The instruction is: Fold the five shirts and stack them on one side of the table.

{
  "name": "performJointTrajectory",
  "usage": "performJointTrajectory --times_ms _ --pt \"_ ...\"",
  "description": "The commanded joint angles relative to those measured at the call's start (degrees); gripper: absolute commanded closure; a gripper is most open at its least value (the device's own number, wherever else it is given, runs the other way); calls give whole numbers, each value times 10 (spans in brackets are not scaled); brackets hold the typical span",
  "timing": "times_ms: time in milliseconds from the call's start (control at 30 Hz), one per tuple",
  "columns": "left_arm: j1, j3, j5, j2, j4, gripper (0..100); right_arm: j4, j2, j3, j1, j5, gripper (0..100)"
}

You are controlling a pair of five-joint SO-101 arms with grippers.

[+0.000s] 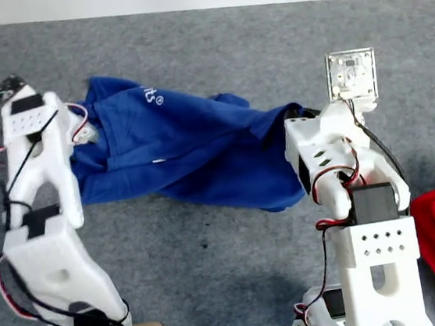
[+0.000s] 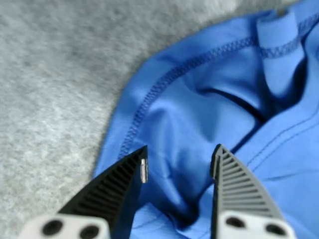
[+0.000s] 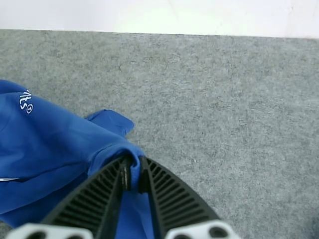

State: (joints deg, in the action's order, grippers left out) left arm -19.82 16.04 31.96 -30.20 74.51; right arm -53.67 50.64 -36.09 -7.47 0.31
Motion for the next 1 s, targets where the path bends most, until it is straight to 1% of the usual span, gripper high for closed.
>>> performJointTrajectory --times_ms 0,67,133,333,500,633,733,967 --pt "28 156 -1 -52 97 783 -6 10 6 -5 -7 991" --pt "42 191 -1 -69 135 782 -7 10 6 -5 -7 991" --pt "57 198 -2 -80 157 780 -7 10 6 -4 -7 991" --pt "67 196 -6 -93 167 780 15 10 -17 -5 -7 991" --pt "66 170 -8 -94 162 780 29 10 -28 -5 -7 991" --pt "65 143 -46 -95 149 780 30 10 -28 -6 -7 991" --pt "65 118 -47 -95 122 782 30 10 -29 -6 -7 991" --pt "73 112 -47 -90 122 784 30 10 -29 -6 -8 991"
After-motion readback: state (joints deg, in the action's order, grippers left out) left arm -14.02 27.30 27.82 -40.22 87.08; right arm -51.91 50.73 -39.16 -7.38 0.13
